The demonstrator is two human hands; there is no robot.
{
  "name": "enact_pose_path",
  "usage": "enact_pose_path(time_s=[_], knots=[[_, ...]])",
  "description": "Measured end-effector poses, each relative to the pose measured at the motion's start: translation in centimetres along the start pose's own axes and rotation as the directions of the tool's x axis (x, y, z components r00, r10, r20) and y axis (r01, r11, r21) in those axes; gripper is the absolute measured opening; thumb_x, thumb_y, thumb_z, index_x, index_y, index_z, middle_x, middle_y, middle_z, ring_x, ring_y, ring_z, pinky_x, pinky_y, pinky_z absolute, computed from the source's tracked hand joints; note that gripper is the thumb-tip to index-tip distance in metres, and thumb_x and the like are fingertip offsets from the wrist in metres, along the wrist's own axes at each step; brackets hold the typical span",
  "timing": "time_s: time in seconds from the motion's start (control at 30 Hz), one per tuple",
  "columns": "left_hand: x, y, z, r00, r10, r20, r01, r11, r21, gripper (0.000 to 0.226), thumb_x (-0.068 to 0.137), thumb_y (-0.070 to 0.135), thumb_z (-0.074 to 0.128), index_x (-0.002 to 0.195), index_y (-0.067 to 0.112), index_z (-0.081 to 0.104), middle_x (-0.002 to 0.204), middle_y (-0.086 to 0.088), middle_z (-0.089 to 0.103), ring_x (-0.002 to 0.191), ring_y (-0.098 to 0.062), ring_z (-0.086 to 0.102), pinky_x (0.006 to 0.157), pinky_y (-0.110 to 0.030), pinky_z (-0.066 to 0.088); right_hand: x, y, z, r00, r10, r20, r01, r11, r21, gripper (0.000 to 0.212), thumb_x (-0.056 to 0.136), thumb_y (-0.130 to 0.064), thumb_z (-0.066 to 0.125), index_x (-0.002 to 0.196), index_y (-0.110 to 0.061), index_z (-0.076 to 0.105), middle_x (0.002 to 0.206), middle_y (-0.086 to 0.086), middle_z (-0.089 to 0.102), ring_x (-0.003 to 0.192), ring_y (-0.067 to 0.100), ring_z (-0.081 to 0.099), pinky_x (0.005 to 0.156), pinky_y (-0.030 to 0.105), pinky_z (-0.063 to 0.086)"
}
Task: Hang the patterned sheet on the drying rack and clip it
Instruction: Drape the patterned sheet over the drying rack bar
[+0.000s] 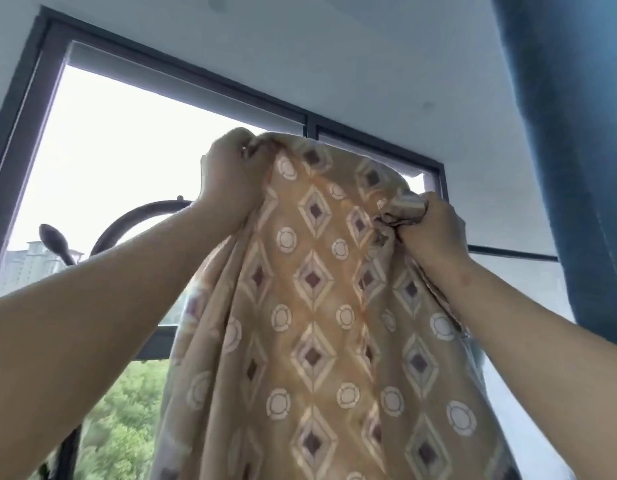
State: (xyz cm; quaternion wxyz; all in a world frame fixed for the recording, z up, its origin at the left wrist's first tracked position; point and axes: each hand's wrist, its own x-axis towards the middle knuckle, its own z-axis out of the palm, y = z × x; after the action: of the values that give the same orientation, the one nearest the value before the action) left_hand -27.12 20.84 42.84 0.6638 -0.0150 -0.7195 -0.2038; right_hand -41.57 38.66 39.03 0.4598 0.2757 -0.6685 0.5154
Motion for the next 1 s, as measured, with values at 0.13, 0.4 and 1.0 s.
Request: enact_pose_path(time_s=[0.13, 0.4, 1.0], knots=[[-1.1, -2.1, 0.4, 0.860, -0.215, 0.463, 0.021, 0.921, 0.389, 0.043, 0.088, 0.046, 0.056, 0.060, 0.013, 0.051, 0.059, -0.001, 0.050, 0.055, -0.016, 0.046, 0.048, -0.023, 0.036, -0.7, 1.4, -0.8, 0.980, 0.084, 0.181, -0.072, 0.995, -0.075, 0.006, 0.078, -0.007, 0.059, 0.082, -0.011, 0.056, 0.070, 0.000, 0.054, 0.065, 0.018, 0.049, 0.049, 0.025, 0.030], [-1.1, -1.3, 0.0, 0.888, -0.206, 0.410, 0.069, 0.943, 0.325, 0.037, 0.089, 0.038, 0.058, 0.065, 0.011, 0.050, 0.058, -0.002, 0.048, 0.050, -0.015, 0.043, 0.048, -0.023, 0.036, -1.7, -0.1, -2.0, 0.948, 0.080, 0.309, -0.079, 0.997, -0.016, 0.045, 0.073, -0.003, 0.064, 0.116, -0.015, 0.056, 0.107, 0.004, 0.061, 0.092, 0.021, 0.056, 0.069, 0.029, 0.044], [-3.6, -1.7, -0.9, 0.688, -0.217, 0.693, 0.214, 0.972, 0.093, 0.018, 0.076, 0.024, 0.074, 0.079, 0.010, 0.064, 0.073, -0.004, 0.065, 0.058, -0.014, 0.062, 0.053, -0.022, 0.051, -2.7, -3.4, 1.7, 0.956, -0.033, 0.292, -0.030, 0.977, 0.210, 0.015, 0.086, -0.016, 0.065, 0.073, -0.011, 0.068, 0.073, 0.006, 0.066, 0.062, 0.015, 0.059, 0.058, 0.023, 0.048]])
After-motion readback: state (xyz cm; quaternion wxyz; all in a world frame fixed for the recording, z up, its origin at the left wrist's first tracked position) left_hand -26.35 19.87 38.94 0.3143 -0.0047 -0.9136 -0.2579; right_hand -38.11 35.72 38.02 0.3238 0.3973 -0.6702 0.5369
